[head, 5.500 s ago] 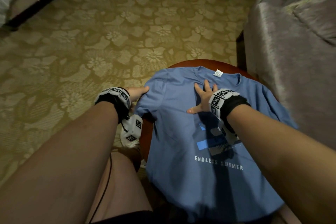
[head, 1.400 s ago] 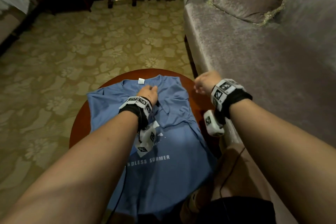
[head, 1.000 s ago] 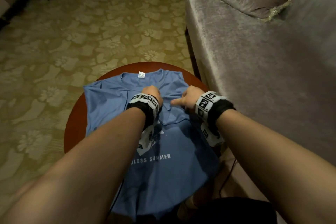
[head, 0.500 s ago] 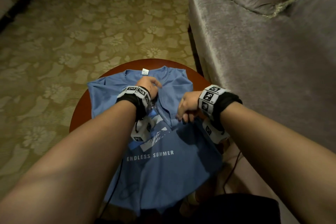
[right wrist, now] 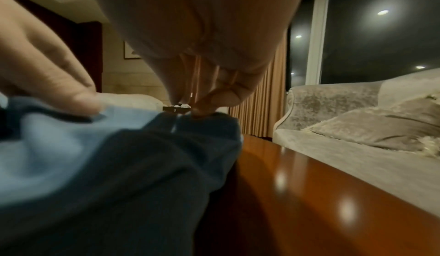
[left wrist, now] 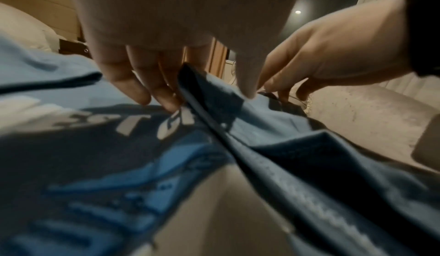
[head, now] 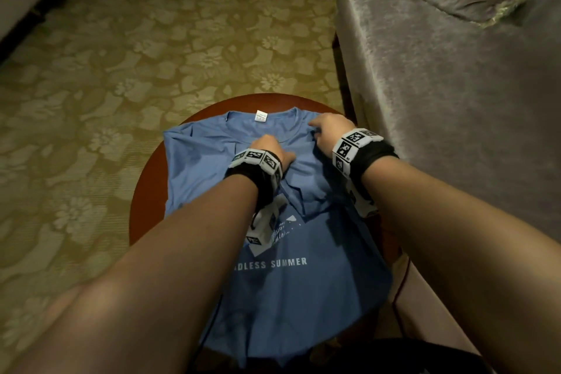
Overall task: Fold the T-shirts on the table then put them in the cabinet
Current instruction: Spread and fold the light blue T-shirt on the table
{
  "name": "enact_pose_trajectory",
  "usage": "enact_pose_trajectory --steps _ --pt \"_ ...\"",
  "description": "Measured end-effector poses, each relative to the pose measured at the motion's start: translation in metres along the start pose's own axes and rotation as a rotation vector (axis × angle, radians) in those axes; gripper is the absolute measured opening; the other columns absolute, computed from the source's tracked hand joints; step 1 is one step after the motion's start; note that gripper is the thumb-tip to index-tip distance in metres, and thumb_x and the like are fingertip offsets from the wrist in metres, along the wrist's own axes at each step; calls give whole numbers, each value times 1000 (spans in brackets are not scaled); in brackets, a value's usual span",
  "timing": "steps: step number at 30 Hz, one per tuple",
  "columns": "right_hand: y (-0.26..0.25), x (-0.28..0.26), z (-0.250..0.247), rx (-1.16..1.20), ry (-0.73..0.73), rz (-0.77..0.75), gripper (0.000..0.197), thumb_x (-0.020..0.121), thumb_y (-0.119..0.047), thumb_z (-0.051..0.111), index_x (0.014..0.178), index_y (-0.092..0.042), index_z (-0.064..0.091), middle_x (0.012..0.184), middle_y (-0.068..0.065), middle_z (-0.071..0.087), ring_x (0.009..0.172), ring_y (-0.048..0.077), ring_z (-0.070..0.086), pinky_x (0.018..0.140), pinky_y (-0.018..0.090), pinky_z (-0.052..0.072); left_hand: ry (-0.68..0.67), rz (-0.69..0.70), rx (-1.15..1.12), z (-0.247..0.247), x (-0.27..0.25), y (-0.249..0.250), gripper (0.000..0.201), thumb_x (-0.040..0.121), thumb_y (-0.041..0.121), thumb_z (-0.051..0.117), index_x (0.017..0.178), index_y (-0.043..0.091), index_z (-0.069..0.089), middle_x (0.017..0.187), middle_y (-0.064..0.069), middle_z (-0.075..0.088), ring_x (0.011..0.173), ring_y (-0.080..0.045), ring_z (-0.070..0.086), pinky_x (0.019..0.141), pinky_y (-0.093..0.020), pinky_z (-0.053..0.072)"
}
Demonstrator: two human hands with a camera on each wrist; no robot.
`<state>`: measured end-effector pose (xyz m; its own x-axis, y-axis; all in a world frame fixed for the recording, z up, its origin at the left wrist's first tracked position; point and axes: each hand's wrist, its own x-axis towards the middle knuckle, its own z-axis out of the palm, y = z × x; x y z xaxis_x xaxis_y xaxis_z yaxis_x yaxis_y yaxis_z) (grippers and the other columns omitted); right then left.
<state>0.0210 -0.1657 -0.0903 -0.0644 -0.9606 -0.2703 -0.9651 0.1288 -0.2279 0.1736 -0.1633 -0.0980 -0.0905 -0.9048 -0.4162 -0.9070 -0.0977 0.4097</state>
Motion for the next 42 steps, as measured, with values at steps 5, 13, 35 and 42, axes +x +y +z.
enact_pose_trajectory --steps 5,13,35,42 --pt "3 8 4 -106 -36 59 30 86 -11 53 112 -14 67 118 14 62 103 34 62 89 35 52 -81 10 -32 -3 11 -6 11 87 15 60 95 8 62 105 -17 65 98 -33 62 80 -34 52" --pt "10 6 -4 215 226 319 31 93 -8 46 121 -5 62 125 17 56 110 35 57 89 33 47 100 56 -169 -8 16 -6 14 89 16 58 103 15 60 112 -10 63 100 -29 60 84 -33 51" --pt "-35 -21 35 -288 -402 144 115 65 -91 39 149 -36 -17 156 7 -26 140 48 -17 112 62 1 -173 -198 445 -50 27 -126 133 47 100 35 149 34 -19 155 -11 -27 141 -47 -16 111 -64 0" --pt "-31 -6 34 -290 -371 185 119 61 -95 32 149 -32 -18 156 7 -26 140 46 -20 113 58 -5 -195 -195 468 -56 44 -123 132 47 101 33 149 34 -19 154 -12 -29 141 -48 -15 111 -65 2"
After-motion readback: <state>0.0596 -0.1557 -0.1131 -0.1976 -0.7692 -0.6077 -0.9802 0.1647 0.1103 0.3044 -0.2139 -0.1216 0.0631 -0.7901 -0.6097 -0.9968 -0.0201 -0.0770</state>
